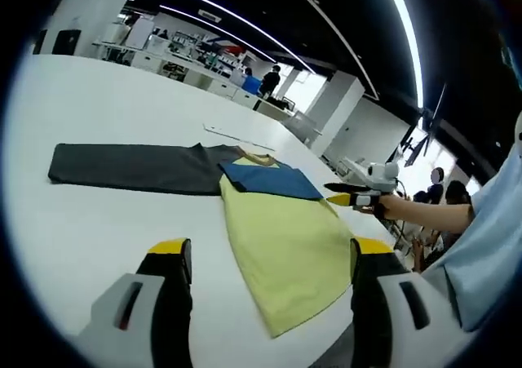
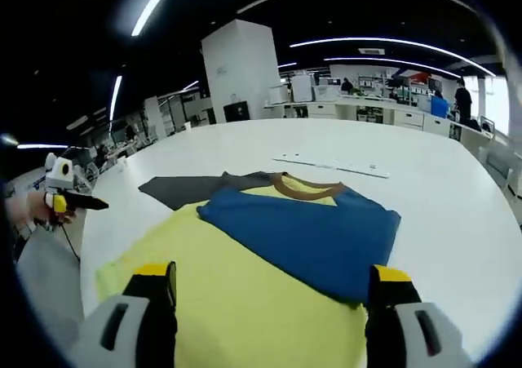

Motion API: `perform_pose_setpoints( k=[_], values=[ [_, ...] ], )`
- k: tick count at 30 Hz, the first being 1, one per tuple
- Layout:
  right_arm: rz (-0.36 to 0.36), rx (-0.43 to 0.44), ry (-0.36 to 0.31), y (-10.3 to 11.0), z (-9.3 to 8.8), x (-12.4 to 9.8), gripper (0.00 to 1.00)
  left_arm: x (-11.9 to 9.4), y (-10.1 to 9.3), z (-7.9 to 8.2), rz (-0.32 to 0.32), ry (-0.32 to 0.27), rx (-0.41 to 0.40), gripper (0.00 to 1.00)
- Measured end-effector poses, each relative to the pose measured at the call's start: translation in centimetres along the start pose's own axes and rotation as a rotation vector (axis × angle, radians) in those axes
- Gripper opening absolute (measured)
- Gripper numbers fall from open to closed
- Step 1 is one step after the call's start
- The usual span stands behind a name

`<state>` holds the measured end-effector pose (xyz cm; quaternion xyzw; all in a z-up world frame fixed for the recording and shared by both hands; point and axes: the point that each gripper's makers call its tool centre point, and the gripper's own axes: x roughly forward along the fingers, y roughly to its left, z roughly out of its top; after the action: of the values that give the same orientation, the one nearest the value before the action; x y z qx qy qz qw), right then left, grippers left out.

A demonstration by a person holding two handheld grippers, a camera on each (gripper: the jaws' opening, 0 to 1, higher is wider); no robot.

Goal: Fold the garment on the visible template until the final outline fits inside the template.

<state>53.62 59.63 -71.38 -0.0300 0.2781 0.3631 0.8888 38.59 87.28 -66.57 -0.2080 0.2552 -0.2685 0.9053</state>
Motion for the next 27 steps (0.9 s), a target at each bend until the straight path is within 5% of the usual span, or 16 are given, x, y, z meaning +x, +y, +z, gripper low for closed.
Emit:
perform_pose_setpoints(
  k=[15, 20, 27],
  values=[
    [-0.045, 0.063, -0.031, -1.6, -0.8, -2.5, 0.95, 0.7, 1.8, 1.4, 0.002, 0.029, 0.035, 0.77],
    [-0.029, 0.065, -0.032, -1.5, -0.7, -2.1, 0.95, 1.2, 3.9, 1.0, 0.044, 0.057, 0.026, 0.77],
    [-0.015, 0.063, -0.044, -1.1, 0.2, -1.5, 0.93, 0.6, 9.0, 3.7, 0.169, -0.038, 0.01, 0.76]
  ],
)
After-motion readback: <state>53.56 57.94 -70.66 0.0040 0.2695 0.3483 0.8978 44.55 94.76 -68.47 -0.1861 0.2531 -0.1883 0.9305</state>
